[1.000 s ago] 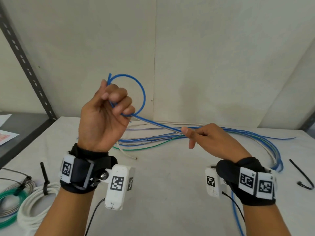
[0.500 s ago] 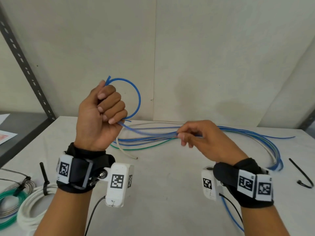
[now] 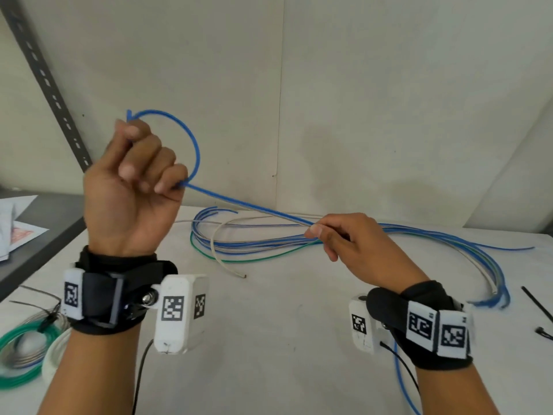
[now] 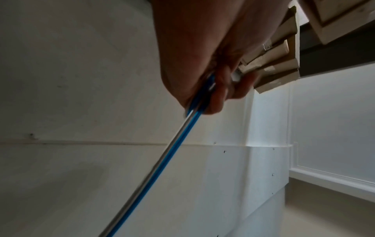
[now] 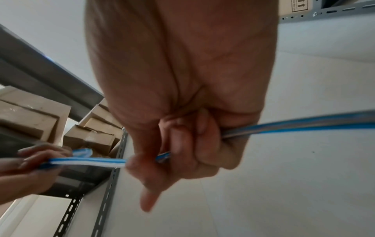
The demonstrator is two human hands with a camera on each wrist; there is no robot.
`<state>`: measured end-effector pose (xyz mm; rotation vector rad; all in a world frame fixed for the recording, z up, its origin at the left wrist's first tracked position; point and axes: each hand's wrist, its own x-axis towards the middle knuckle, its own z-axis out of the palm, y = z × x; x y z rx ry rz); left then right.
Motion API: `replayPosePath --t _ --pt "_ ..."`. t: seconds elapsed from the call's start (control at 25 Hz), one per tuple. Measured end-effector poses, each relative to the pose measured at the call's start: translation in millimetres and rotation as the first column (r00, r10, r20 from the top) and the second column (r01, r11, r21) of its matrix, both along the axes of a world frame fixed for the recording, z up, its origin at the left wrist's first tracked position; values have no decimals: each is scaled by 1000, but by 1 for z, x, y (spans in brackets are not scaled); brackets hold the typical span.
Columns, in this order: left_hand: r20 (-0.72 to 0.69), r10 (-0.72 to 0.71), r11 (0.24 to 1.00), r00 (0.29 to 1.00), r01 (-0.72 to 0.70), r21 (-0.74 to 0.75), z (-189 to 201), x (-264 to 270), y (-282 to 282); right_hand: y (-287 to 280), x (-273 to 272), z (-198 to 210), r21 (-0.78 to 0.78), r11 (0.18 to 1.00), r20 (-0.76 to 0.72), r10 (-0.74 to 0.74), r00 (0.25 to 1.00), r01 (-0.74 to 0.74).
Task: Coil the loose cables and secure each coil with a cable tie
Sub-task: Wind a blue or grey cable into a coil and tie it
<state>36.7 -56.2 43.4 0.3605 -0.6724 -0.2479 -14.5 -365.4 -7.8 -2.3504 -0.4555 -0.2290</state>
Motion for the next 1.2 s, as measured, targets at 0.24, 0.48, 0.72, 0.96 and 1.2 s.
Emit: replayPosePath --t 0.24,0.48,0.72,0.96,1.2 --pt "133 68 772 989 -136 621 -5 -18 -25 -26 3 -1 104 968 -165 -210 964 229" --pt "402 -73 314 913 -361 878 -16 -34 -72 -18 -10 16 216 789 323 -613 721 575" --pt "393 120 311 912 -411 857 -29 -30 -100 41 -28 22 382 837 544 -546 637 391" --pt "301 428 432 852 -486 760 -34 -21 -100 85 -35 2 95 958 595 -272 756 270" --pt "-197 411 862 890 -309 401 -18 -17 -85 99 -25 -19 134 990 330 -78 941 35"
